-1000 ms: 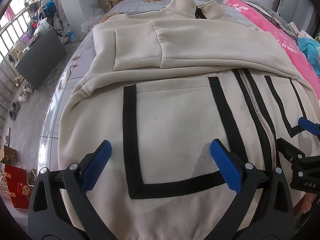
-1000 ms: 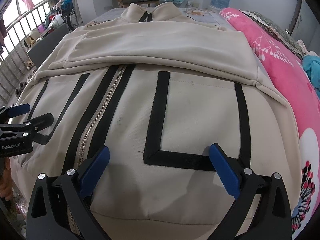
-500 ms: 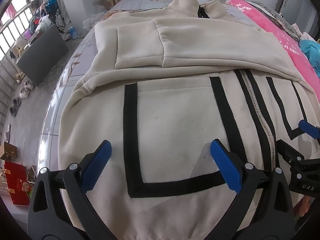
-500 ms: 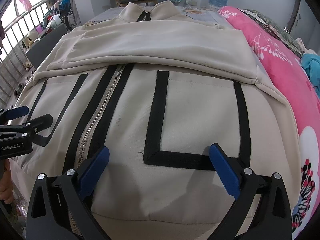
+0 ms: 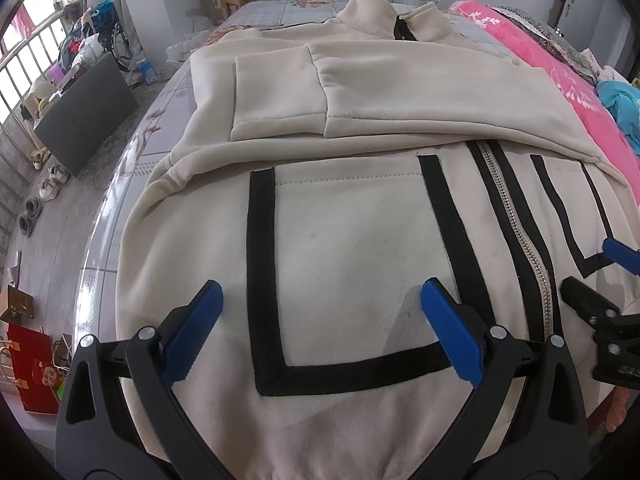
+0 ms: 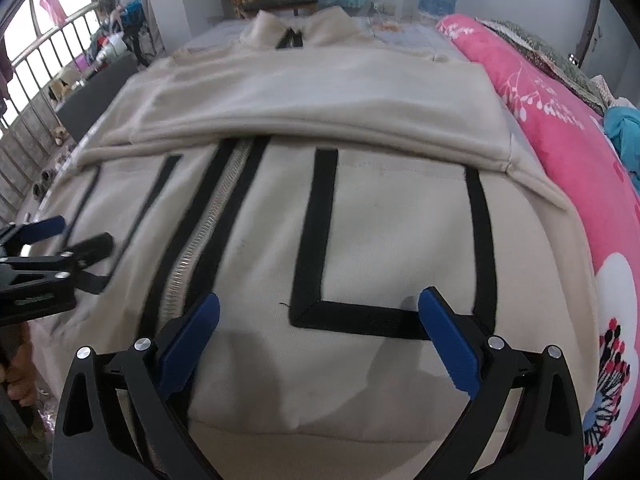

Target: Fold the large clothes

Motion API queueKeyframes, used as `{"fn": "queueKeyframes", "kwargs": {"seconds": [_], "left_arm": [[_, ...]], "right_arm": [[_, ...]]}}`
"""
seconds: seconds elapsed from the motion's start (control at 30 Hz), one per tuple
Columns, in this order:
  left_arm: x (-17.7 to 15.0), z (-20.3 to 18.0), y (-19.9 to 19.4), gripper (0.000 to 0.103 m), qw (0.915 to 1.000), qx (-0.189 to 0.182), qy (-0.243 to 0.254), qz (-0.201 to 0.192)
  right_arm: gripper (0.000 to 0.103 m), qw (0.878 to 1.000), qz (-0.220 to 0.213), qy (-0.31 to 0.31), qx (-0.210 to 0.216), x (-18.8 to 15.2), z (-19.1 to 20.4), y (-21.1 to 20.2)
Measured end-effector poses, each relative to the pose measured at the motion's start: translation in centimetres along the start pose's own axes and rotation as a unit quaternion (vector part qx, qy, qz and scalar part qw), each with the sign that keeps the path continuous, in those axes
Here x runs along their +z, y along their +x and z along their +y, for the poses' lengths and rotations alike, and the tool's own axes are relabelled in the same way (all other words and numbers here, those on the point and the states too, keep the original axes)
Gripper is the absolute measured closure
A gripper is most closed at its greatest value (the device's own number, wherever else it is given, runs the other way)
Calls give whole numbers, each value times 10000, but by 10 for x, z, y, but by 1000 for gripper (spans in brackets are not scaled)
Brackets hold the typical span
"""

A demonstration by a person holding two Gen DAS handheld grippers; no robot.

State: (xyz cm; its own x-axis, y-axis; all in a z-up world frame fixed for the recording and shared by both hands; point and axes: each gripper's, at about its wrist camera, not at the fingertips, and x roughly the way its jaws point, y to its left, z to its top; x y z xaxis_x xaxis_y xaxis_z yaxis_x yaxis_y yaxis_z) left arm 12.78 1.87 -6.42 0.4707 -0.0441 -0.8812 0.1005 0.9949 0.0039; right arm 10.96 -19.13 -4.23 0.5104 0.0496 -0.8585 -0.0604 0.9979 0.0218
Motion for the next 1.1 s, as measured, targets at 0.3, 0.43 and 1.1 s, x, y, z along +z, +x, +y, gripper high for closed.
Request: {"fn": "queueKeyframes", "kwargs": {"seconds": [0.3,0.43,1.1], "left_arm": [[0,0,0,7,10000,0,0,0],[0,0,0,7,10000,-1,0,-1],[3,10,-25,7,9990,-258,-93,-343]], "right_arm": [[6,9989,-278,-326,205,-3,14,-15],[6,9989,-139,-392,208,-9,19,-3],[5,9990,-48,-411,139,-16,24,5]]}}
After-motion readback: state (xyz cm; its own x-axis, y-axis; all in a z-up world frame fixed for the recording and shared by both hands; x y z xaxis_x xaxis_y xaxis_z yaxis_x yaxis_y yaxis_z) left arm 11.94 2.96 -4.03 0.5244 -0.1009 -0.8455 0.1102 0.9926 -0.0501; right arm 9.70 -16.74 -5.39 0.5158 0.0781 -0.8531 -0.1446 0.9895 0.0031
